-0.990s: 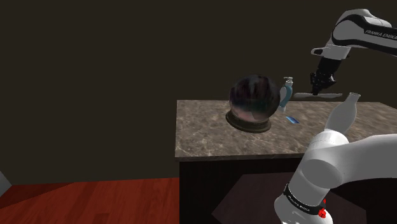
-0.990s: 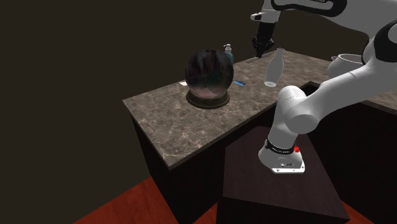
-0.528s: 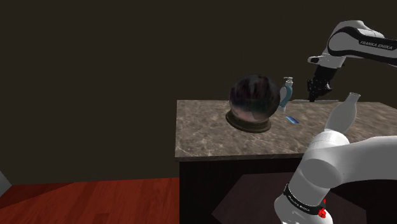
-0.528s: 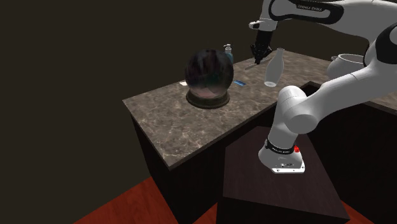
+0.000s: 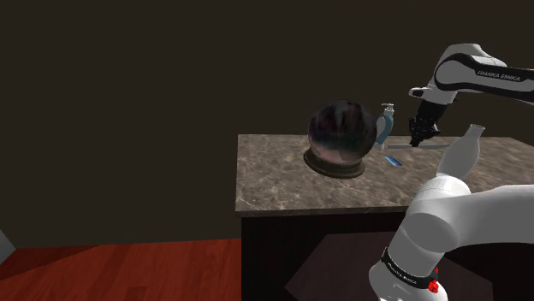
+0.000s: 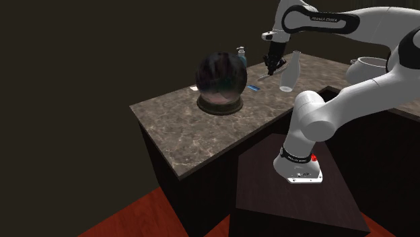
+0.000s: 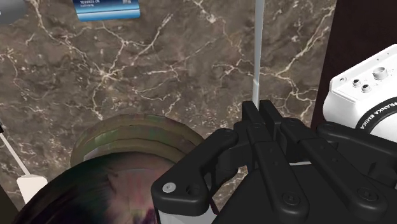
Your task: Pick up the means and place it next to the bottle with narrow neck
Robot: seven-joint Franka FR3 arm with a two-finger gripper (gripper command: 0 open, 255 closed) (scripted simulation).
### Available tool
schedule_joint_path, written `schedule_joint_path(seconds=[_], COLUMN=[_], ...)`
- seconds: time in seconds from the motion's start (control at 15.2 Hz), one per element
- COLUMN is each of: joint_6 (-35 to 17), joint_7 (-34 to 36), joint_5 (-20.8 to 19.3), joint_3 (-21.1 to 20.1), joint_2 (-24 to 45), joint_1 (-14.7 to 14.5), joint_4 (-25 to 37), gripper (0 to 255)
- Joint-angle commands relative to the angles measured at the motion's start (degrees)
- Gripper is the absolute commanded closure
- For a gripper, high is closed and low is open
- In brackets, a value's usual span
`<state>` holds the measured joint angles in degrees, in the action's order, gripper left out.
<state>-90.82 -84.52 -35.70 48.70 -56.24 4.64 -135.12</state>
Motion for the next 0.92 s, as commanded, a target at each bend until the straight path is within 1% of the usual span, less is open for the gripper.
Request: schedule_joint_path(seconds=[0.0,0.86], joint_6=[-1.36,-9.75], joint_7=[0.22,1.15], joint_5=[-0.76,-6.08], joint_3=[0.81,7.29], joint_2=[-0.32,-0.55], joint_1=[0.27,1.09], joint_4=[-1.59,-9.38], gripper=[255,255])
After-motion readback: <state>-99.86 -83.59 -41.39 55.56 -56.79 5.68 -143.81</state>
